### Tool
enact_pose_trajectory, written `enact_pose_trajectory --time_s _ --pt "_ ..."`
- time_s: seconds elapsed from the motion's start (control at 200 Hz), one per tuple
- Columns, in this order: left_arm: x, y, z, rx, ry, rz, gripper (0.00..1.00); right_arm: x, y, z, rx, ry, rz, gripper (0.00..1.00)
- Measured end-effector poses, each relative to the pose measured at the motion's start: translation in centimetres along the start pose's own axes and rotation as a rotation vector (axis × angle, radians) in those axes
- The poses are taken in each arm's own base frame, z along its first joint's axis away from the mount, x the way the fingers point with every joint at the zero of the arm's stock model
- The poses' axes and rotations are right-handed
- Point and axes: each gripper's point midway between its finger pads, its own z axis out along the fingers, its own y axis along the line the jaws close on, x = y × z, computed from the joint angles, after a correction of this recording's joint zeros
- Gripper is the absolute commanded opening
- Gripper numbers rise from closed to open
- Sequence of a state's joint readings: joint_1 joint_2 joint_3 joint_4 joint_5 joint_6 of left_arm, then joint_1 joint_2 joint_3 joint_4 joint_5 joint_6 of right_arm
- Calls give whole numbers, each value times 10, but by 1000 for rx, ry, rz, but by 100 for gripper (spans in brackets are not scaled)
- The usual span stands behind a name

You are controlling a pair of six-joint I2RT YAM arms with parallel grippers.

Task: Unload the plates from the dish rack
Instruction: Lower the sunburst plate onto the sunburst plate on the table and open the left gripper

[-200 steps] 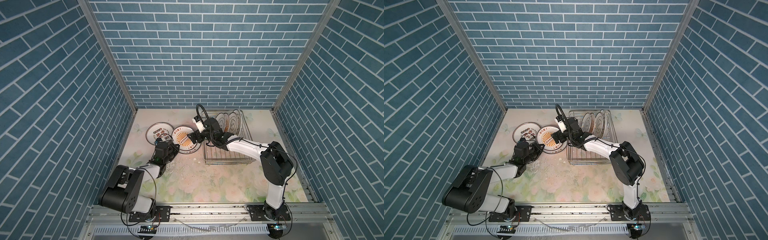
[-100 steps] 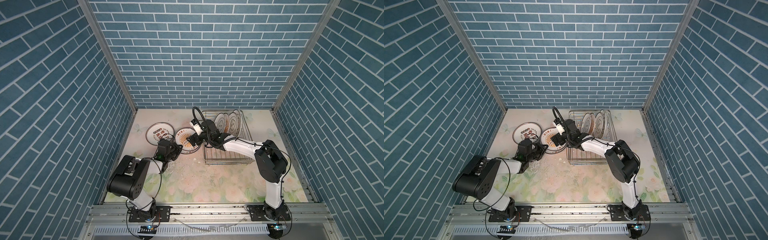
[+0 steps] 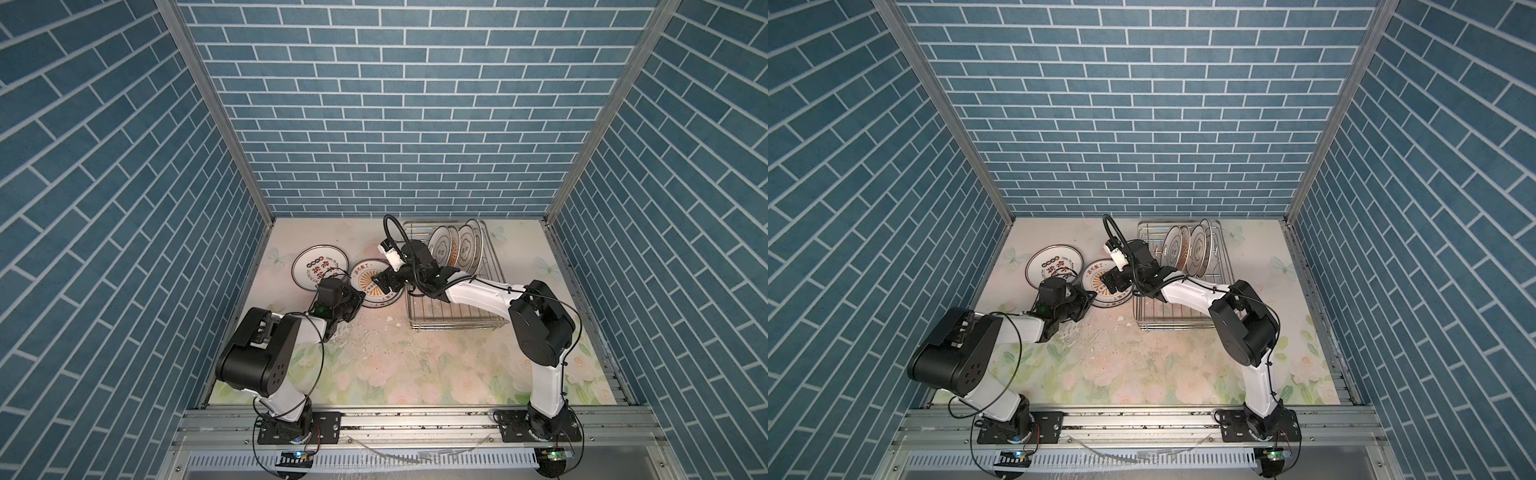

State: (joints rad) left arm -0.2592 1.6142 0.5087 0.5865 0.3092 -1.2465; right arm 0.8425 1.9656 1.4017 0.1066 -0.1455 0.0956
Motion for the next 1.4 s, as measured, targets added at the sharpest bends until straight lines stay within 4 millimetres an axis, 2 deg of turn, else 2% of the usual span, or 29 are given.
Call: enact_pose_trajectory --time_s 0.585,0.78,1.006,1.186,1.256,1.386,1.401 --pt "-3 2 -3 -51 -8 -7 11 -2 -6 0 36 -11 -9 91" --pt "-2 7 -3 -79 -5 -15 12 2 -8 1 47 -15 -10 91" --pt "-2 14 -3 -118 -4 -23 18 2 -9 1 54 -14 -9 91" --pt "-3 13 -3 -120 -4 -23 19 2 -9 1 54 -14 -10 91" --pt "-2 12 -3 -120 -3 -21 26 2 -9 1 55 -14 -10 91" --pt "-1 9 -2 -114 -1 -16 27 2 -9 1 55 -14 -10 90" --pt "-1 9 -2 -113 0 -16 31 2 -9 1 55 -14 -10 91"
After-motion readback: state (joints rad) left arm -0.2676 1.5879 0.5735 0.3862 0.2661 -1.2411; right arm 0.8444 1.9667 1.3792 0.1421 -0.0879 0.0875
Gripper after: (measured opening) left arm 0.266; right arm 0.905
